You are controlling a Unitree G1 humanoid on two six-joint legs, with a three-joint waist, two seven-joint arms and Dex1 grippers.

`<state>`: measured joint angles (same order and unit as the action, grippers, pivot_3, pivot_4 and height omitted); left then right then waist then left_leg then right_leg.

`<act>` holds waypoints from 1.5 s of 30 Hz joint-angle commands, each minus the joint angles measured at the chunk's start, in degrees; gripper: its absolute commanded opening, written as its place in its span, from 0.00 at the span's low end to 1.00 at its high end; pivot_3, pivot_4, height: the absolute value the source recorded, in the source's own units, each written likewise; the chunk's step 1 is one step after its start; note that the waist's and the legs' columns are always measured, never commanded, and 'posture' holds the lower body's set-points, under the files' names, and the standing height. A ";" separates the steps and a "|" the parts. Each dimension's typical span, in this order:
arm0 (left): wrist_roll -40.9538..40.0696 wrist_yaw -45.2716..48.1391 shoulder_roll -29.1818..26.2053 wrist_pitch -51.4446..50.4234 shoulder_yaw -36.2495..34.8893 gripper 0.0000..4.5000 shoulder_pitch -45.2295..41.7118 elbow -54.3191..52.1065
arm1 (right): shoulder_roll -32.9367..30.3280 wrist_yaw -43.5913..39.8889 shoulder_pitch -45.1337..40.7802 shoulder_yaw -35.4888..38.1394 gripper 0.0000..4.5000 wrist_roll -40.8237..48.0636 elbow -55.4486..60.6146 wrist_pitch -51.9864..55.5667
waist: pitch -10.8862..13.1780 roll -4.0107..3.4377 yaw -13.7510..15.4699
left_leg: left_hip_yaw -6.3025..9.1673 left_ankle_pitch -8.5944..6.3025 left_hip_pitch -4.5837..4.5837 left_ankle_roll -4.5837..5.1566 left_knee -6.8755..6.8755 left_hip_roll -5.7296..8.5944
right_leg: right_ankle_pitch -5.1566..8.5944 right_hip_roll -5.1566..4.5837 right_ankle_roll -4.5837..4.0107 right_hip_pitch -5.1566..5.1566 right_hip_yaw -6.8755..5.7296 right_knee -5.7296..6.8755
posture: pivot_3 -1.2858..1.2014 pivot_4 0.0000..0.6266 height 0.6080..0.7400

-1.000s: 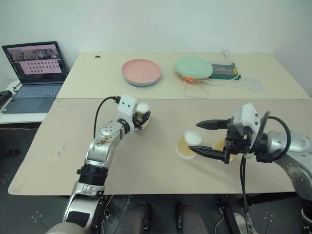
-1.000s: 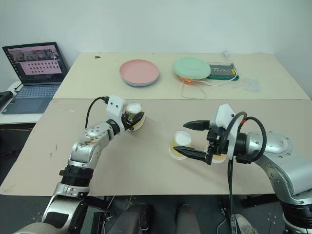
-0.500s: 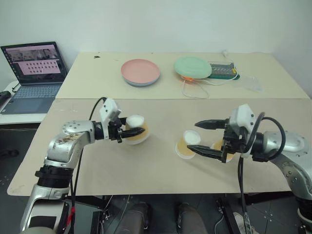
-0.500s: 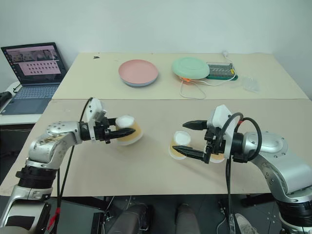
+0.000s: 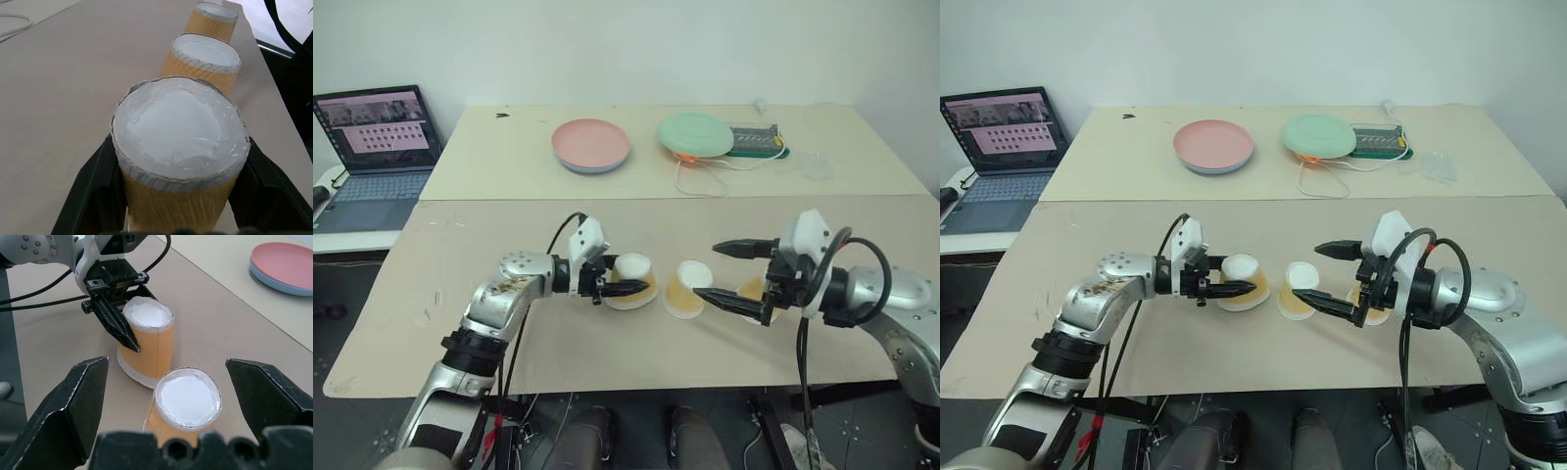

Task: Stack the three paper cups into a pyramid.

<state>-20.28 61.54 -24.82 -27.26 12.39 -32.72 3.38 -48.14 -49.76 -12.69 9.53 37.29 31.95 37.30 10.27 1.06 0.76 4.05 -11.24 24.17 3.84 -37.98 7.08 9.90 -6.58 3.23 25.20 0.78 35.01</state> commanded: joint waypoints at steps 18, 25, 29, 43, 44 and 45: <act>2.64 2.64 2.59 3.18 2.57 0.51 -1.69 1.51 | -2.18 0.61 -0.71 3.35 1.00 1.38 2.06 0.21 | 0.00 0.00 -0.02 | 0.00 0.01 -0.01 0.03 0.00 0.00 | 0.00 -0.01 0.01 -0.03 0.00 -0.01 | 0.52 0.24 0.81; 2.99 2.65 2.48 3.67 2.85 0.60 -1.12 1.49 | -2.51 0.42 -0.65 3.48 1.00 1.54 1.97 0.10 | 0.00 0.00 -0.02 | 0.00 0.01 -0.01 0.03 0.00 0.00 | 0.00 -0.01 0.00 -0.03 -0.01 -0.01 | 0.52 0.24 0.81; 3.10 2.83 2.27 3.71 2.86 0.92 -0.98 1.06 | -2.50 0.41 -0.67 3.41 1.00 1.58 1.96 0.13 | 0.00 0.00 -0.03 | 0.00 0.01 -0.01 0.03 0.00 0.00 | 0.00 -0.01 0.01 -0.03 -0.01 -0.01 | 0.52 0.24 0.81; 0.87 4.64 -3.36 0.40 -0.01 0.98 -2.05 -6.50 | -2.48 0.02 -0.64 3.28 1.00 1.55 1.59 -0.14 | 0.00 0.00 -0.09 | 0.00 0.02 0.00 0.05 0.00 0.00 | 0.00 0.00 0.00 -0.01 0.00 0.00 | 0.52 0.24 0.81; 0.23 4.96 -4.43 -0.27 -0.62 0.98 -2.21 -8.00 | -2.52 -0.03 -0.56 3.44 1.00 1.68 1.68 -0.09 | 0.00 0.00 -0.10 | 0.00 0.02 0.01 0.04 0.00 0.00 | 0.00 0.01 0.00 0.01 0.00 -0.01 | 0.52 0.24 0.81; -0.87 5.45 -5.70 -1.39 -1.44 0.98 -2.40 -9.86 | -2.56 -0.01 -0.51 3.64 1.00 1.81 1.81 -0.02 | 0.00 0.00 -0.13 | 0.00 0.02 0.00 0.04 0.00 0.00 | 0.00 0.00 0.00 0.00 0.00 0.00 | 0.52 0.24 0.81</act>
<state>-18.75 65.98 -28.94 -27.43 13.72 -33.50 -1.92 -49.92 -49.72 -12.52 10.59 37.61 32.50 37.48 10.27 1.06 0.63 4.05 -11.23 24.17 3.87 -37.98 7.07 9.90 -6.58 3.24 25.21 0.78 35.01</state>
